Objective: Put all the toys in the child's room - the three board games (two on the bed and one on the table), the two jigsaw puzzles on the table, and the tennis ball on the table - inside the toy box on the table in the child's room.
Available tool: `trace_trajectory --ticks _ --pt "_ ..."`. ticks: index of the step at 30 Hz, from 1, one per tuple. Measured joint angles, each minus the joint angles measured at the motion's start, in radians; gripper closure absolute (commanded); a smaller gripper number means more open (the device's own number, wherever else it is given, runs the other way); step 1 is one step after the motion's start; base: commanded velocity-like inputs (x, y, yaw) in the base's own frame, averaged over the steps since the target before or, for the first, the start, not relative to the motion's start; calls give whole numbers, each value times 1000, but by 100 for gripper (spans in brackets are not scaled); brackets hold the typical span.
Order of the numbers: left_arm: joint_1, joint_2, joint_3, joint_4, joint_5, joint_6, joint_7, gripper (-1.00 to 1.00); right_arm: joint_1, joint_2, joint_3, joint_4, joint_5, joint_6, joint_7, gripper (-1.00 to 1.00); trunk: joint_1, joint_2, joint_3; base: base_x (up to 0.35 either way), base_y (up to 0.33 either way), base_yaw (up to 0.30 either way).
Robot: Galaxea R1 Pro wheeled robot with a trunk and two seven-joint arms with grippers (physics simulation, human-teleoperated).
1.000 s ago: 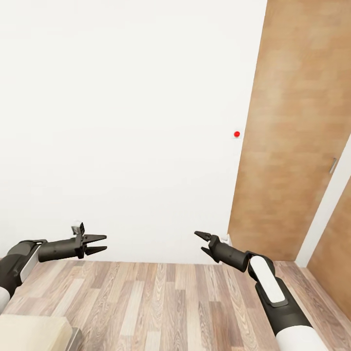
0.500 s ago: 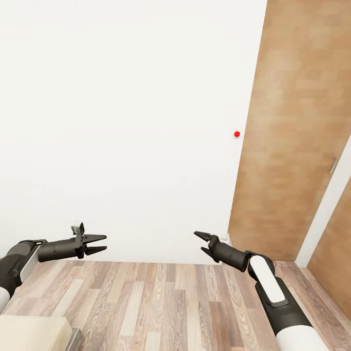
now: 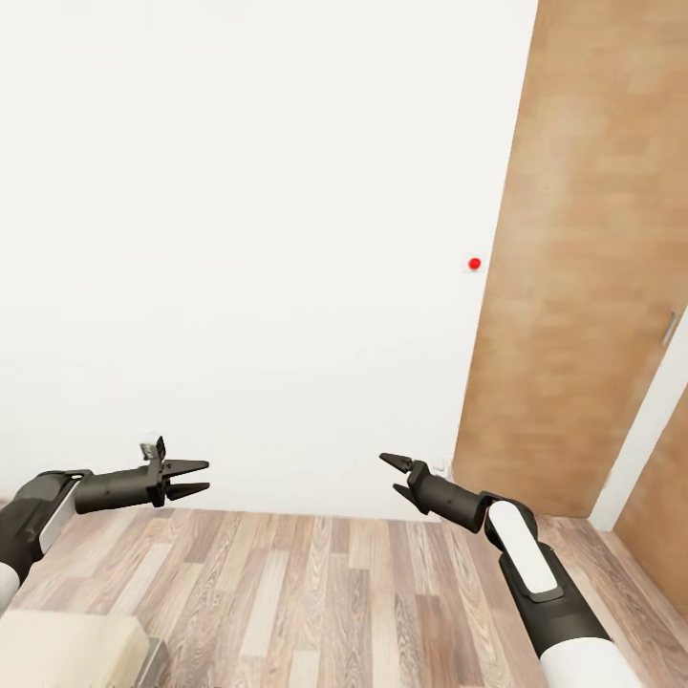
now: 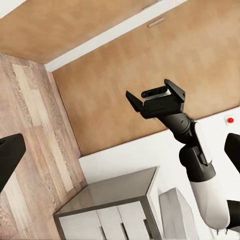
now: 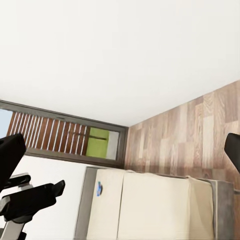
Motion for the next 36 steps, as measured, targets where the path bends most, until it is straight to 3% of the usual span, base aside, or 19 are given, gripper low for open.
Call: trace_trajectory --ticks 13,20,25,31,36 --pt "0 3 2 0 0 1 15 -100 0 10 1 0 1 -1 -4 -100 0 0 0 11 0 278" --pt "0 5 4 1 0 2 28 -100 0 12 3 0 0 1 -40 -100 0 0 0 0 0 292" --pt "0 9 4 1 0 3 30 -100 0 13 41 1 -2 2 -75 -100 0 0 -2 0 0 291" --pt "0 58 3 1 1 6 26 -100 0 13 61 1 -2 2 -83 -100 0 0 -6 0 0 287" --pt "0 124 2 1 8 5 16 -100 0 13 69 -2 -3 2 -84 -100 0 0 -9 0 0 284"
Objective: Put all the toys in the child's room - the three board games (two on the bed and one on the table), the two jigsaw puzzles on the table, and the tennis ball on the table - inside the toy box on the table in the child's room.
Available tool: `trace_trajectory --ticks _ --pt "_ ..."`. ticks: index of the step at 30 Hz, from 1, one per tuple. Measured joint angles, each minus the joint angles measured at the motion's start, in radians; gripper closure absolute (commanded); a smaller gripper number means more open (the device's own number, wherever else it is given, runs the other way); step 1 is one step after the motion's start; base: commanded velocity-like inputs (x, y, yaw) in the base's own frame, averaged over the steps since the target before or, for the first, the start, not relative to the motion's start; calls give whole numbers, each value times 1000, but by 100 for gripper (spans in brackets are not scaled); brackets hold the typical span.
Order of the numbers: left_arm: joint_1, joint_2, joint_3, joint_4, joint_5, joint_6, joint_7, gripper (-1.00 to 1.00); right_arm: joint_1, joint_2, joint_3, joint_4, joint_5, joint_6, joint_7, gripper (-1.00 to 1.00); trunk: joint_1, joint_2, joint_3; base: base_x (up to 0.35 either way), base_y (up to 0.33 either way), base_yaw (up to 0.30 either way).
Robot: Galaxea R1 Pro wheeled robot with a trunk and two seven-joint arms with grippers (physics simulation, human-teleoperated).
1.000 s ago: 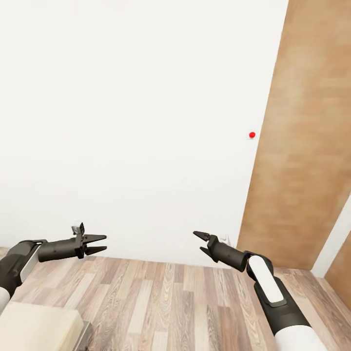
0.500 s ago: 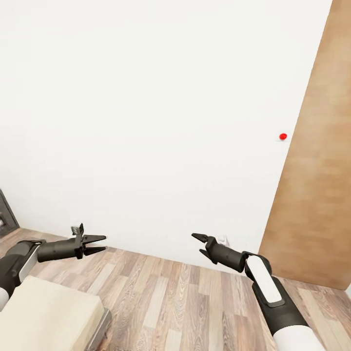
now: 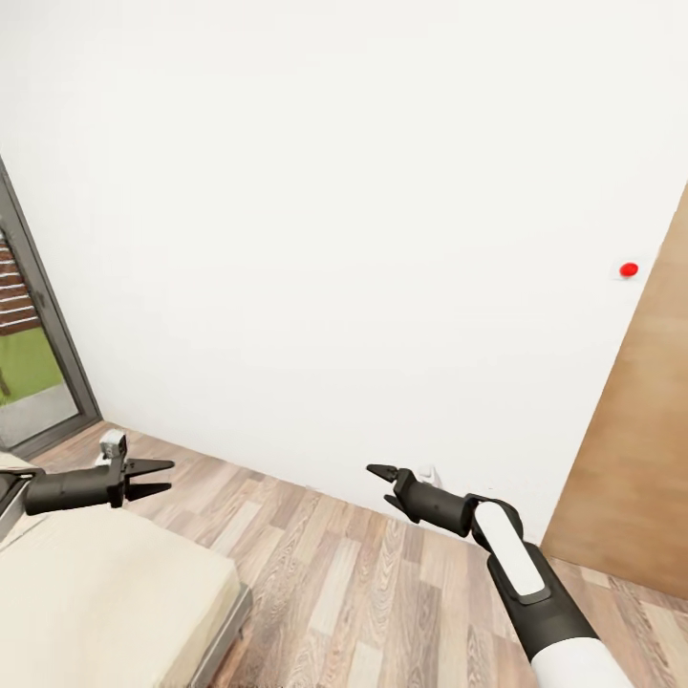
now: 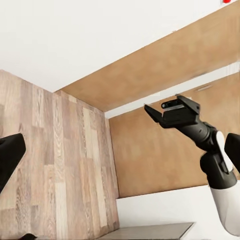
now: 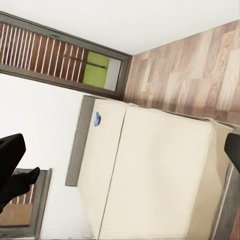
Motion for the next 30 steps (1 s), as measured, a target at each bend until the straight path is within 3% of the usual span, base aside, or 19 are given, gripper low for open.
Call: trace_trajectory --ticks 7,16,24,30 --pt "2 26 -1 0 1 -4 -96 -100 0 0 4 -5 0 2 4 -100 0 0 -5 0 0 282" --pt "3 29 -2 0 2 -8 -97 -100 0 -1 9 -9 0 4 9 -100 0 1 -11 0 0 282" --pt "3 27 -4 -1 2 -8 -97 -100 0 -4 52 -13 -2 3 14 -100 0 1 -16 0 0 280" --pt "3 28 -3 -1 2 -8 -97 -100 1 -3 80 -82 -3 3 15 -100 0 2 -21 0 0 271"
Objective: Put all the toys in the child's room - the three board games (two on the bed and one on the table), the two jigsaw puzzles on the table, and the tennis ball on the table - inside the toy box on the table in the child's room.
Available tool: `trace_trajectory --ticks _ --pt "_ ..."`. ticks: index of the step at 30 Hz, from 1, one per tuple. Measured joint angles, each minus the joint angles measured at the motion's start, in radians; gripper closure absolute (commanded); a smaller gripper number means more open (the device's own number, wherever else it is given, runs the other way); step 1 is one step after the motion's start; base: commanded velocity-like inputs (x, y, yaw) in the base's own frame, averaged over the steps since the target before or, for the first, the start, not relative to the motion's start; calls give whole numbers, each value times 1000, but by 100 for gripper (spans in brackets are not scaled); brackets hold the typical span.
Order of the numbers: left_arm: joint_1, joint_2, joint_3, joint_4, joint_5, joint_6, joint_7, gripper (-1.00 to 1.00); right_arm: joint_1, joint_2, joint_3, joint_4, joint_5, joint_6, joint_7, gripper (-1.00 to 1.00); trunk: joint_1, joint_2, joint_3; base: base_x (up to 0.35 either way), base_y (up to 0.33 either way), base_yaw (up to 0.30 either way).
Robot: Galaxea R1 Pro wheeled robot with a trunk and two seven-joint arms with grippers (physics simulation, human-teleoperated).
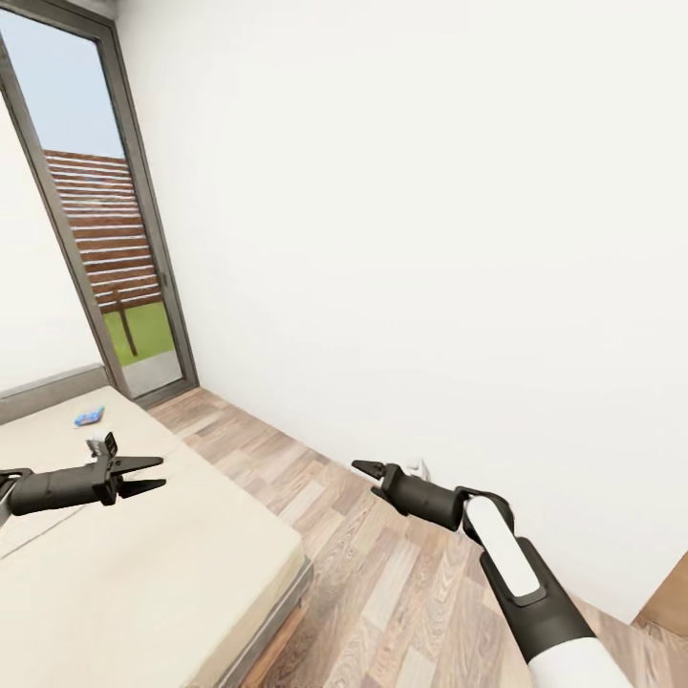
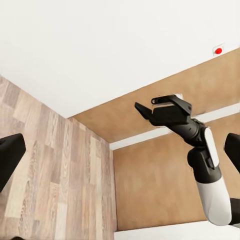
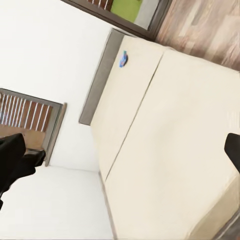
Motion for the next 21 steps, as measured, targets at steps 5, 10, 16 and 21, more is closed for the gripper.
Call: trace_trajectory --ticks 5,10,16,21 --pt "0 0 0 0 0 0 0 -100 0 -5 24 -43 -1 1 0 -100 0 0 -4 0 0 268" --pt "0 0 0 0 0 0 0 -100 0 -6 31 -52 0 1 0 -100 0 0 -9 0 0 267" --pt "0 0 0 0 0 0 0 -100 0 -1 33 -54 -1 1 0 -100 0 0 -14 0 0 266" --pt "0 0 -1 0 0 0 0 -100 0 1 34 -54 -1 1 0 -100 0 0 -19 0 0 265"
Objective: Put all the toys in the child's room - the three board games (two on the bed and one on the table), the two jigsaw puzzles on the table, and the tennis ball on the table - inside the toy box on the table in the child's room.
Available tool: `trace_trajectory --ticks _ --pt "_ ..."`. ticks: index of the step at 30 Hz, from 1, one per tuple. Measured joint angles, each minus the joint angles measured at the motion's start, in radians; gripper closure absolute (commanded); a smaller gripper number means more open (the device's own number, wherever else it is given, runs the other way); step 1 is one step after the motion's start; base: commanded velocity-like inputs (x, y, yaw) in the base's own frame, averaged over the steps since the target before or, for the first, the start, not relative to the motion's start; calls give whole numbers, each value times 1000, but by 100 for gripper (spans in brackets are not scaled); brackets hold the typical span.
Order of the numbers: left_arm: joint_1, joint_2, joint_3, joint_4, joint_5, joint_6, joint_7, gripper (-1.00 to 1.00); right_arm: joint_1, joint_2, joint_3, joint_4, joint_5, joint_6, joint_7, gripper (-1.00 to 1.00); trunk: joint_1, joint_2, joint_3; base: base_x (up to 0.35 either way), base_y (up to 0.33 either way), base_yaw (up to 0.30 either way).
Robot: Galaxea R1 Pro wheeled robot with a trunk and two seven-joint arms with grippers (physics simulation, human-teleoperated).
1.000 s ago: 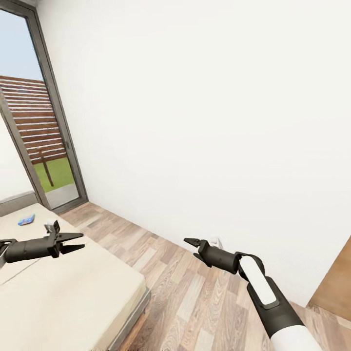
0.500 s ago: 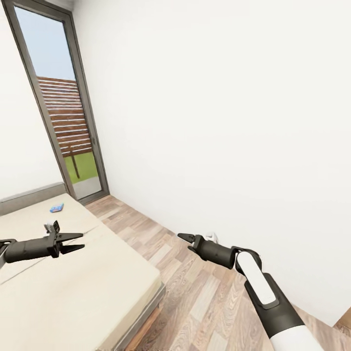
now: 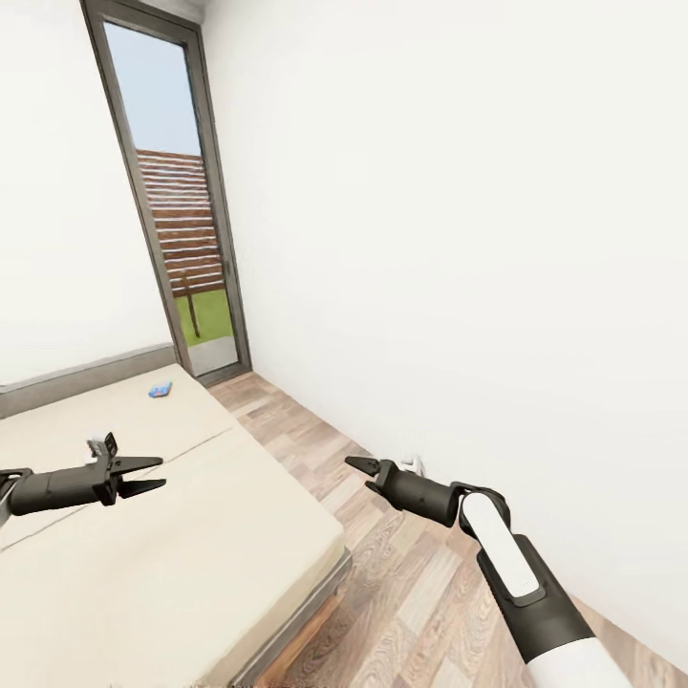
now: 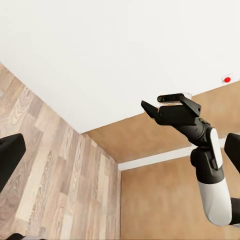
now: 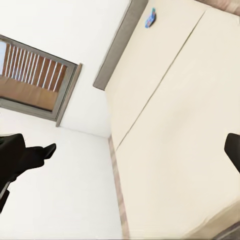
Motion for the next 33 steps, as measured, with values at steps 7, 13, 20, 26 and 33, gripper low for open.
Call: trace_trajectory --ticks 7,13,20,26,33 --pt "0 -7 0 0 2 -28 0 -100 0 1 1 2 1 -1 0 -100 0 0 -7 55 -57 265" --pt "0 -7 0 0 4 -50 0 -100 0 2 1 5 1 -1 -1 -100 0 0 -12 122 -213 264" --pt "0 -8 0 0 4 -54 -1 -100 0 1 1 6 1 -1 -1 -100 0 0 -19 133 -255 264" --pt "0 -10 0 0 4 -55 -1 -100 0 2 1 5 1 -1 -1 -100 0 0 -24 125 -202 264" --pt "0 -11 -1 0 4 -55 -1 -100 0 2 17 0 1 -1 0 -100 0 0 -31 87 -109 264"
